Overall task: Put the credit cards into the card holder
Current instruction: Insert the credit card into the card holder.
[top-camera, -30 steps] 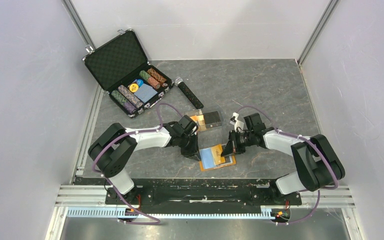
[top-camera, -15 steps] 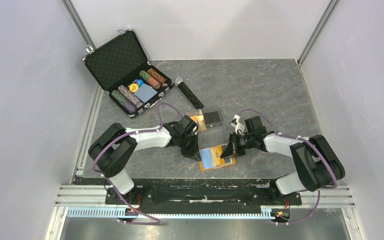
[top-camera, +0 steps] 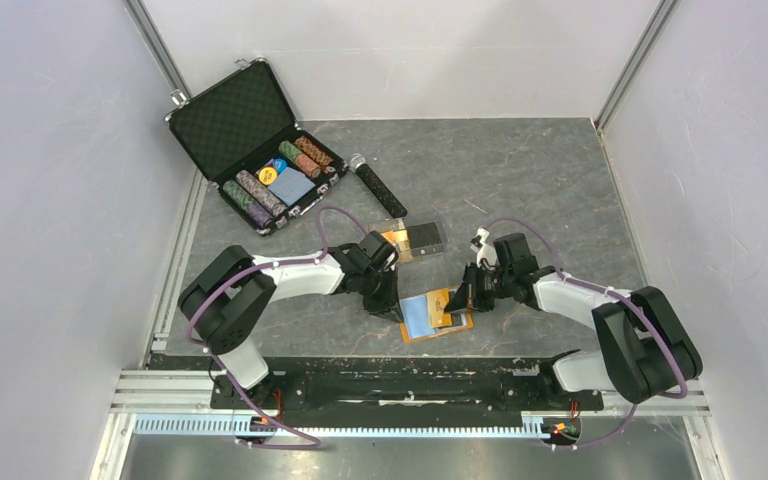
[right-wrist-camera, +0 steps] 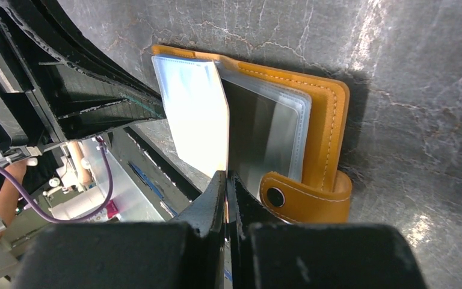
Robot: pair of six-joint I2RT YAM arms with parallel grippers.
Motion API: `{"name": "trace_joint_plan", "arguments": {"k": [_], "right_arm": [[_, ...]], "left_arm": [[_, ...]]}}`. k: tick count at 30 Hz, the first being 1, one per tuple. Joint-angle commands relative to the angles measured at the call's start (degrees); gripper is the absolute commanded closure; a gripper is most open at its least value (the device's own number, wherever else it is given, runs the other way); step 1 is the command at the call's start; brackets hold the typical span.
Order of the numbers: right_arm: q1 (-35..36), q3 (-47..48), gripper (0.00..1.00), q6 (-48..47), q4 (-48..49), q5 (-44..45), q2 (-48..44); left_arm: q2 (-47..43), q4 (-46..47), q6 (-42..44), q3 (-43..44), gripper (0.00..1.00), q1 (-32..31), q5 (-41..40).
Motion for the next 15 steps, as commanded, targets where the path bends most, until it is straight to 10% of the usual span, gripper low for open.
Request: {"name": "trace_joint_plan", "arguments": {"k": [1, 15], "right_arm": [[-0.12, -1.01, 1.0, 0.66, 1.57, -1.08, 2.05], [3.38, 1.04, 1.0, 0.0, 2.53, -7.8, 8.56]], "left_arm": [[1.74, -1.15, -0.12, 0.11, 0.89, -1.0, -1.58], [1.91, -1.11, -0.04, 0.44, 0.89, -0.97, -1.58]]}}
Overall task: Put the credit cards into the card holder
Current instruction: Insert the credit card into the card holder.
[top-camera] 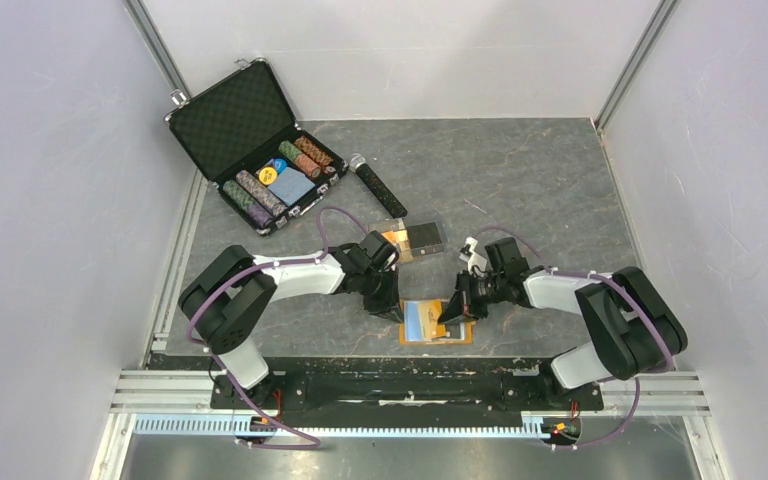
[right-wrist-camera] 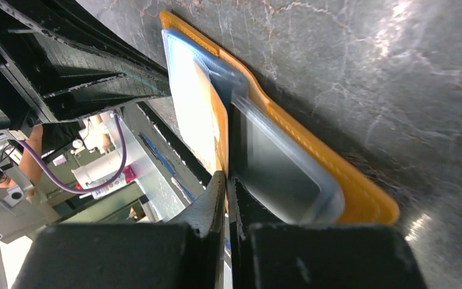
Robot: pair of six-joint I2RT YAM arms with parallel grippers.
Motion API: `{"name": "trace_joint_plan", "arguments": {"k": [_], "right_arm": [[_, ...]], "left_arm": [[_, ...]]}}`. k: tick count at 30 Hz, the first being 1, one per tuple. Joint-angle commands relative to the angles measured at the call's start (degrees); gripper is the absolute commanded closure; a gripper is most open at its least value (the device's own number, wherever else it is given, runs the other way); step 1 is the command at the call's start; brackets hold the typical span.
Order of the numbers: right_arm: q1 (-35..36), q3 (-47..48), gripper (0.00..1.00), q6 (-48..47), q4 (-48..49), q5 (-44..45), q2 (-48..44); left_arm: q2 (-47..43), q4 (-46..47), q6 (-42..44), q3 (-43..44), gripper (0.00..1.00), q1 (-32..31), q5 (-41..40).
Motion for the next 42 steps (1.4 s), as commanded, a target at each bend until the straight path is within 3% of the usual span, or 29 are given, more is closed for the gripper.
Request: {"name": "trace_joint_plan", "arguments": {"k": [1, 4, 7, 19, 26, 35, 38, 42], "right_arm": [[2.08, 1.26, 1.0, -0.45, 0.54, -0.82, 2.54], [3.15, 1.36, 1.0, 1.44, 3.36, 0.0, 2.94], [4.51, 1.52, 1.0, 4.25, 6.99, 0.58, 3.46], [8.01, 4.85, 0.98, 8.45, 11.41, 2.78, 6.66], [8.77, 6.52, 0.76, 7.14, 8.51, 2.92, 6.34], [8.71, 14.36, 0.38, -4.75, -11.47, 11.04, 2.2], [8.68, 15.93, 0.31, -7.2, -15.06, 12.22, 1.65], [8.74, 17.54, 0.29, -9.62, -18.44, 13.89, 0.7]], "left_arm": [[1.72, -0.99, -0.03, 0.25, 0.89, -0.98, -1.73], [1.62, -1.04, -0.11, 0.25, 0.9, -0.99, -1.81], [1.73, -0.96, -0.6, 0.12, 0.98, -1.01, -1.79], [-0.27, -1.37, -2.05, -0.07, 0.98, -1.0, -2.86], [-3.69, -2.07, -3.04, -0.03, 0.97, -1.01, -4.66], [-8.52, -3.62, -2.8, 0.45, 0.59, -0.61, -8.03], [-8.77, -2.75, -2.76, -0.28, 0.54, -0.31, -7.57], [-8.28, 2.54, -4.21, -2.97, 0.49, 0.43, -4.41]]}}
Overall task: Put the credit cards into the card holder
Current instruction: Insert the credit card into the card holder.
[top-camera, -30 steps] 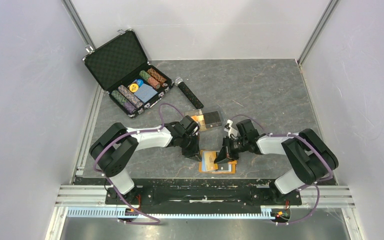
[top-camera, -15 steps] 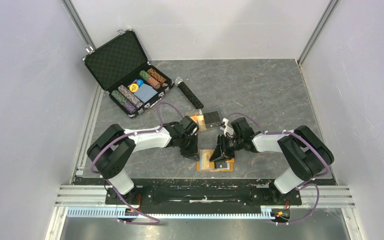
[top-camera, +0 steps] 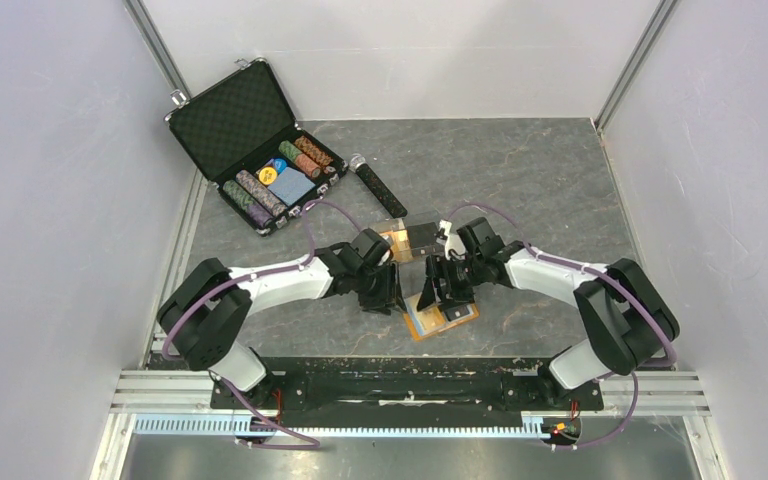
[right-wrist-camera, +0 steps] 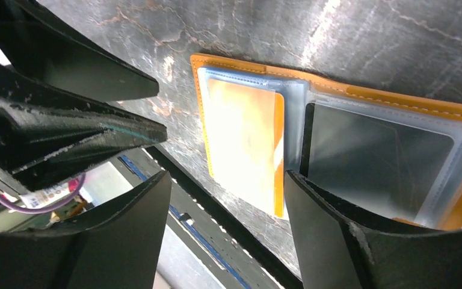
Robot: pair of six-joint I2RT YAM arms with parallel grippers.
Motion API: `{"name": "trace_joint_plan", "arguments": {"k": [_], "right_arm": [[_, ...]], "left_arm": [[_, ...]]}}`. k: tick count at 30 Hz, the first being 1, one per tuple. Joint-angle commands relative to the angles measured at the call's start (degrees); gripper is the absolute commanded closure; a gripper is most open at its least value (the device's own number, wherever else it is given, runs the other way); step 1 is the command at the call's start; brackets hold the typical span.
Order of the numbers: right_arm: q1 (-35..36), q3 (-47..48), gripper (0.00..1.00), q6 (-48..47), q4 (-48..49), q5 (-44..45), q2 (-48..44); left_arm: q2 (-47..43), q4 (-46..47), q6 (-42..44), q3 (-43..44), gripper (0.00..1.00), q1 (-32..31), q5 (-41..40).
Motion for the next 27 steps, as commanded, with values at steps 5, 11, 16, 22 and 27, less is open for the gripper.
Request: {"name": "trace_joint_plan", "arguments": {"k": [5, 11, 16, 22, 27], "right_arm": [[0.06, 3.57, 0.45, -6.76, -8.07, 5.36, -2.85], [0.0, 1.66, 0.64, -6.84, -5.93, 5.17, -1.4], [0.07, -0.63, 0.79, -7.27, -3.29, 5.49, 1.17], [0.21, -1.05, 0.93, -9.24, -3.75, 8.83, 5.39], [0.24, -1.58, 0.96, -9.42, -3.35, 9.51, 6.6]], "left_arm": [[-0.84, 9.53, -5.47, -5.3, 0.46, 2.04, 3.87], [0.94, 15.55, -8.19, -7.89, 0.44, 2.3, 6.52], [4.04, 18.43, -9.55, -8.31, 0.44, 2.38, 8.01], [5.19, 19.85, -9.83, -7.66, 0.4, 2.4, 7.91], [4.78, 21.43, -9.84, -7.75, 0.38, 2.45, 8.44]]}}
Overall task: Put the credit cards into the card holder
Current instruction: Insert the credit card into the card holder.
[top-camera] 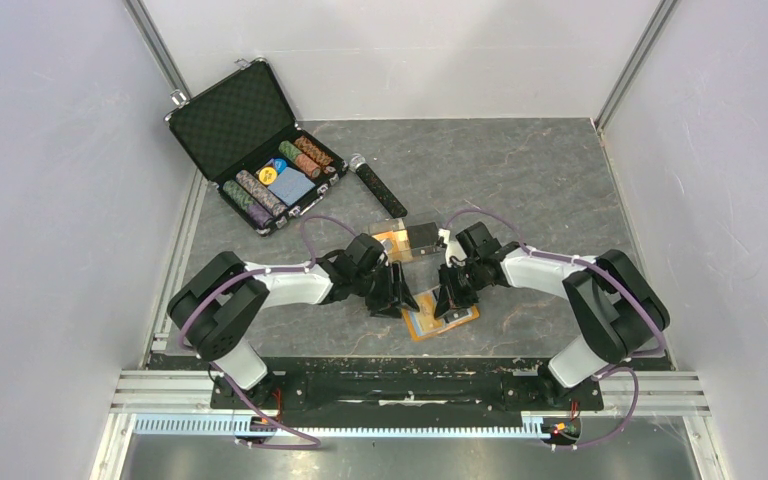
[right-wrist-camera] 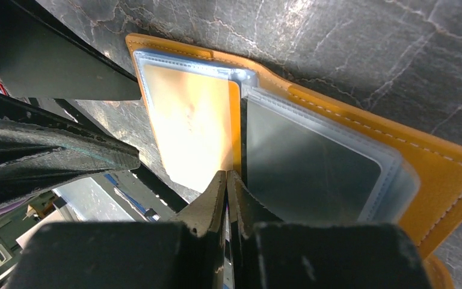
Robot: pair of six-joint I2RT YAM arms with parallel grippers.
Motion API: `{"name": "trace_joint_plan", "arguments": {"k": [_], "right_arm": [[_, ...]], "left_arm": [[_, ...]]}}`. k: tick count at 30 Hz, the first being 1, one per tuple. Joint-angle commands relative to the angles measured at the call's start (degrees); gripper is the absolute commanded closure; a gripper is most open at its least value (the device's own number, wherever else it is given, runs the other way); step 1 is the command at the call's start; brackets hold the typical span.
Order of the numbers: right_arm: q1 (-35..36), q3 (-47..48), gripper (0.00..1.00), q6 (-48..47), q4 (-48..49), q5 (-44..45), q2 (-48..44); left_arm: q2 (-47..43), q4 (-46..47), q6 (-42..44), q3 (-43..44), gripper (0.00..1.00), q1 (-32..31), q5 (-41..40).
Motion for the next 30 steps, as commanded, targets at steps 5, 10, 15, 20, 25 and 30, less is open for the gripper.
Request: {"name": "trace_joint_plan", "arguments": {"k": [5, 10, 15, 20, 25, 30], "right_arm": [[0.46, -0.96, 0.96, -2.43, 1.12, 4.41, 2.95], [0.46, -0.16, 0.95, -1.14, 2.16, 2.53, 2.4], [0.45, 1.38, 0.92, -0.13, 2.51, 1.02, 1.64], [0.46, 3.9, 0.86, 0.63, 2.7, -1.26, 0.43], [0.46, 6.73, 0.73, 0.32, 0.03, 0.72, -1.12], [0.46, 8.17, 0.65, -2.25, -4.3, 4.06, -2.58]], "left_arm": [[0.39, 9.51, -2.7, -1.07, 0.44, 0.24, 1.72], [-1.91, 14.29, -2.75, -1.83, 0.49, 0.24, 3.13], [-2.44, 20.65, -4.05, -3.34, 0.5, 0.29, 5.05], [-2.86, 22.17, -4.35, -3.8, 0.51, 0.28, 5.05], [-4.29, 2.43, 2.52, 1.37, 0.49, 0.33, -1.6], [-4.63, -11.59, 8.28, 8.11, 0.5, 0.23, -6.82]]}}
